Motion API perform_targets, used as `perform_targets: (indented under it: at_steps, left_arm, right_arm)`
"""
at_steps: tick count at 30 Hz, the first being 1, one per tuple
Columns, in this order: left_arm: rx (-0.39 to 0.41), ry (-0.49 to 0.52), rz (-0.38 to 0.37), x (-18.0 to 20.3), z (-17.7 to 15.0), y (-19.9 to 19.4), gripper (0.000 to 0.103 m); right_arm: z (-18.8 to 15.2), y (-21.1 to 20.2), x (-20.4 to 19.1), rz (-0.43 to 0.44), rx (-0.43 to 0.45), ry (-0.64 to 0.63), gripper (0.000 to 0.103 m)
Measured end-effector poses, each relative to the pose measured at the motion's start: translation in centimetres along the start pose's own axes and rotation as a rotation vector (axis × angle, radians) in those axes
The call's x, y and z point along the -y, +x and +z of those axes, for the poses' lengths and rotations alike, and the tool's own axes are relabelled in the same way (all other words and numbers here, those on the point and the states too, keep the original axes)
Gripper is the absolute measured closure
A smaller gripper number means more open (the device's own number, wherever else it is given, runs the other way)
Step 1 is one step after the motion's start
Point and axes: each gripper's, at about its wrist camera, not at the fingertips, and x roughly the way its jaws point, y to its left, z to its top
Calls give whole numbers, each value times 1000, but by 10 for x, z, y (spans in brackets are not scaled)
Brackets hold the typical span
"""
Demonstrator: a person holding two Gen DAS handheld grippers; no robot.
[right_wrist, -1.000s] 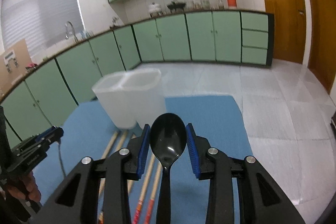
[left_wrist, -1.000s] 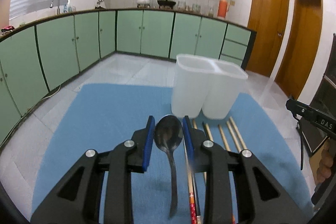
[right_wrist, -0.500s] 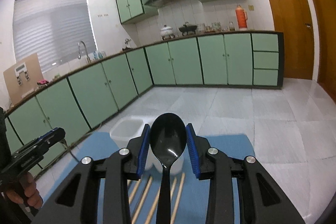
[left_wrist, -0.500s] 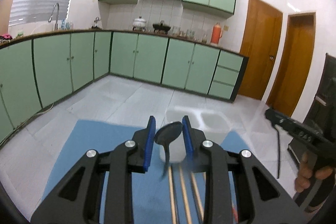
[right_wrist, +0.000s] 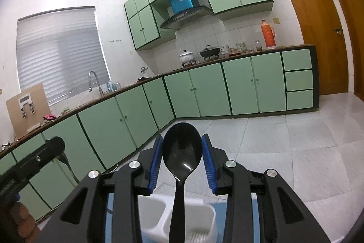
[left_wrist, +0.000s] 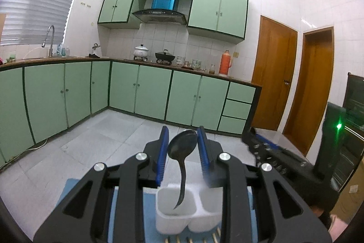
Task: Organize utensils
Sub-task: 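Lift both spoons and carry them over the white utensil holder, then lower both spoons into the holder compartments and open both tools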
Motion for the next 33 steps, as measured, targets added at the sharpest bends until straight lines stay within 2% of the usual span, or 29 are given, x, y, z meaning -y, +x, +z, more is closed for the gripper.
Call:
perform_targets:
  at_steps: [3,11,19,26,33]
  left_arm:
    - [-17,19,9,5,-5,25,79]
    - [-135,9,22,-11,-55,83,79]
    - [-196,9,17,-27,-81,94,79]
    - [-203,4,18,-30,-84,95,79]
    - [-218,2,19,-32,-88,94,78]
  right_arm:
    - [-4,20,1,-7,-1,-4,69]
    - [-37,54,18,-33,-69,11,69]
    - [-54,57,29,-27,-87,25,69]
    - [-50,61,28,-34,-71,21,69]
    - [-73,53,26,-26,-87,7,69]
